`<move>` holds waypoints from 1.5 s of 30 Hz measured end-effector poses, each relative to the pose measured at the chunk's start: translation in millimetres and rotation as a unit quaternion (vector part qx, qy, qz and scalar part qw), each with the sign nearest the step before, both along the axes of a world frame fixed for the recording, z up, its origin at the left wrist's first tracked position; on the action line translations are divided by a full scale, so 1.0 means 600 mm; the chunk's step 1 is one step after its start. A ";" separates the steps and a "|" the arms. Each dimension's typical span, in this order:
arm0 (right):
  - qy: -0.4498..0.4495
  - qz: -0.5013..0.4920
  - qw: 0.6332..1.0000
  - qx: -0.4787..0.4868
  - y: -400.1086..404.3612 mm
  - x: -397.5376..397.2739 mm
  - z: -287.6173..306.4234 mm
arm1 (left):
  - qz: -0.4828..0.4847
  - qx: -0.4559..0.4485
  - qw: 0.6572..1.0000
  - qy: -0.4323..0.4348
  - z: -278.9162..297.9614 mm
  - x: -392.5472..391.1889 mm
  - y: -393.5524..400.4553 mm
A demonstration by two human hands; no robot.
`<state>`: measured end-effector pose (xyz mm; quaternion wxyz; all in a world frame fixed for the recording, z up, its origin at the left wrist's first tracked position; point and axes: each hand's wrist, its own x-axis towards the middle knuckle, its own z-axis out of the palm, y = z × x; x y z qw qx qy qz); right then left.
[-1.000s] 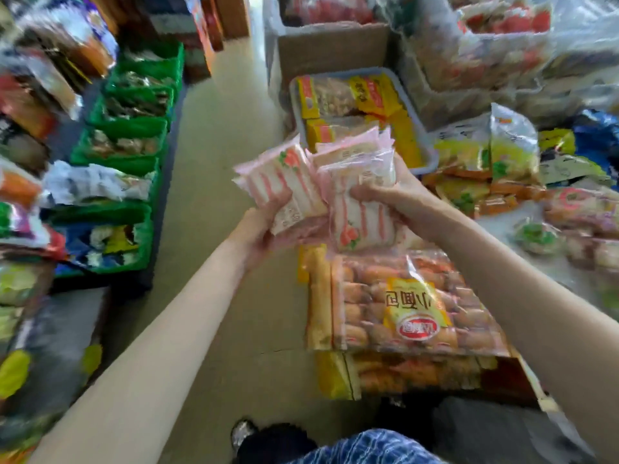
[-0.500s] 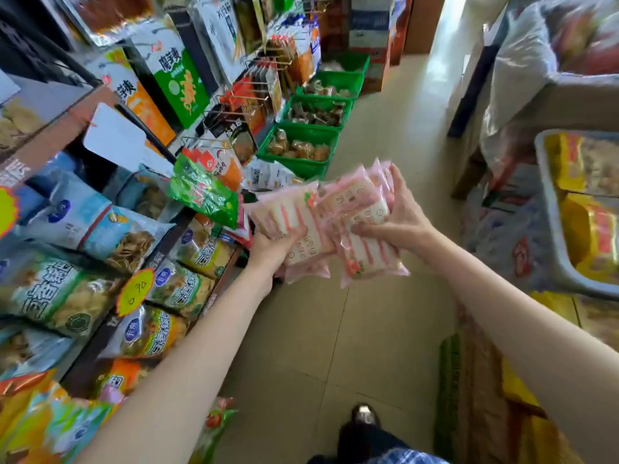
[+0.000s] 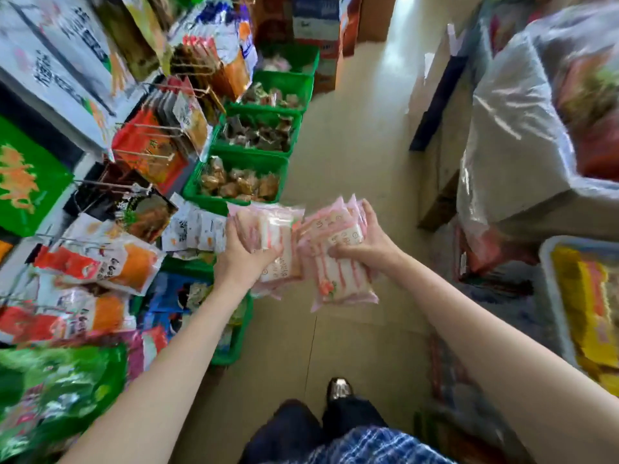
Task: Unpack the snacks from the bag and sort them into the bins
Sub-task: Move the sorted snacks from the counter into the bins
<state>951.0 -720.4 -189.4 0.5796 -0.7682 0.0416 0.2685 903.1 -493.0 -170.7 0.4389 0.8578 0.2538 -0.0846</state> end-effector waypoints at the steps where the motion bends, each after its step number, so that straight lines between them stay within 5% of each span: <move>1: 0.000 0.019 1.000 -0.006 0.010 0.048 -0.001 | 0.002 -0.013 1.000 -0.002 -0.005 0.044 0.015; 5: -0.007 0.078 0.997 -0.029 0.065 0.265 -0.019 | -0.002 -0.007 1.000 -0.007 -0.010 0.246 0.073; 14: -0.017 -0.007 0.994 -0.111 -0.001 0.727 -0.020 | -0.139 0.039 0.988 0.061 -0.020 0.763 0.020; 23: 0.001 -0.010 1.000 -0.027 -0.032 1.217 -0.083 | -0.139 0.156 0.978 0.033 -0.056 1.267 -0.020; 27: 0.027 -0.013 1.000 -0.007 -0.005 1.426 -0.137 | -0.123 0.232 0.961 -0.081 -0.115 1.463 0.002; 30: 0.076 -0.022 0.996 0.045 0.037 1.566 -0.152 | -0.136 0.218 0.965 -0.048 -0.159 1.597 0.017; 35: 0.070 -0.038 0.997 0.018 0.095 1.813 -0.255 | -0.085 0.233 0.966 -0.077 -0.262 1.841 0.056; 45: 0.046 -0.062 0.996 -0.038 0.285 2.227 -0.600 | -0.041 0.313 0.949 0.020 -0.579 2.260 0.184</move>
